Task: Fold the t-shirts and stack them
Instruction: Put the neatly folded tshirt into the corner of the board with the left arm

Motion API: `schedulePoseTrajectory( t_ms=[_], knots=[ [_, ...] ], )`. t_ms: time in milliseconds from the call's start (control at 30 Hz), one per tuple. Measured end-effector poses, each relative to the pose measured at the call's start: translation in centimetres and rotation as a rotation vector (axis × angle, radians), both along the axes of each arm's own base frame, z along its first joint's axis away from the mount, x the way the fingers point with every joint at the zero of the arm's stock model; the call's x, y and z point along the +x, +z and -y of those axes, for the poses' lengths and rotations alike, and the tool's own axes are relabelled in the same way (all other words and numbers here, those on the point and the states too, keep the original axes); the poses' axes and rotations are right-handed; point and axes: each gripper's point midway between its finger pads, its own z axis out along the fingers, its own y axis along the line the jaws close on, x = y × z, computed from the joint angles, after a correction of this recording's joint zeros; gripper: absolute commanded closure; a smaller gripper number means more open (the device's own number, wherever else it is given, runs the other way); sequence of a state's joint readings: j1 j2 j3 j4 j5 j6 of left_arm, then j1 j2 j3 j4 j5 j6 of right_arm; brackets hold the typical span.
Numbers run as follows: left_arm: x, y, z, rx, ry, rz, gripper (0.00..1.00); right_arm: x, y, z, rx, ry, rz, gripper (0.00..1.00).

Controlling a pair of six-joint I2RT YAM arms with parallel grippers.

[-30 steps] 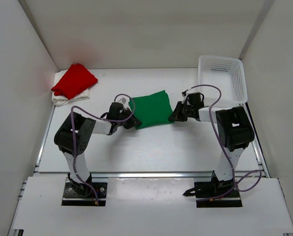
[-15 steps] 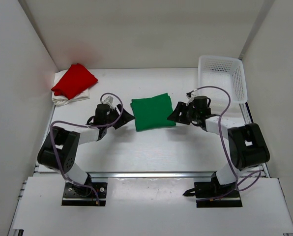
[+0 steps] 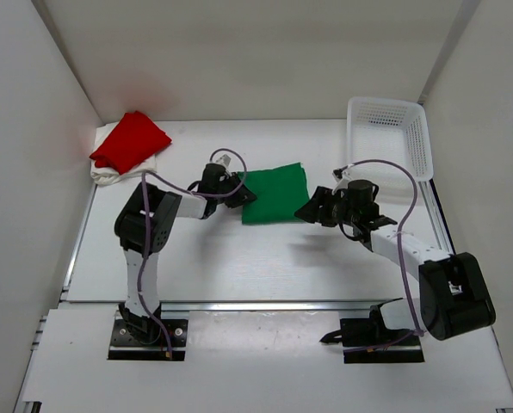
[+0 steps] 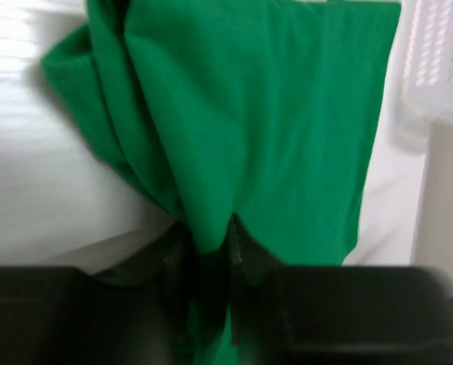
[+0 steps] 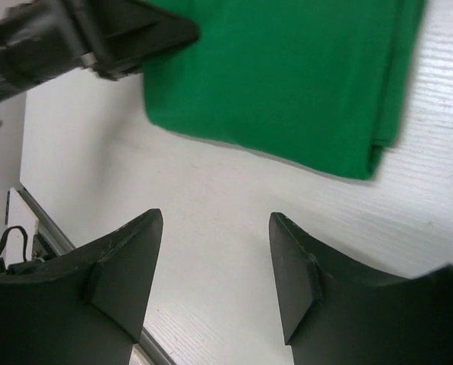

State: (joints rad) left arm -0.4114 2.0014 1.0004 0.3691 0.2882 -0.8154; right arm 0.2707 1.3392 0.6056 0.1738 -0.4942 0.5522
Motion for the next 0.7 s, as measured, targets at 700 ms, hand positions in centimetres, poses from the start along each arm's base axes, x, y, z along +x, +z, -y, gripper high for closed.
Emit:
schedulePoseTrajectory(
  t_ms=[700],
  knots=[
    [17.8, 18.2, -6.7, -0.160, 0.152, 0.288, 1.00, -1.9, -1.4, 3.4, 0.075, -0.081, -0.056, 0.43]
  ],
)
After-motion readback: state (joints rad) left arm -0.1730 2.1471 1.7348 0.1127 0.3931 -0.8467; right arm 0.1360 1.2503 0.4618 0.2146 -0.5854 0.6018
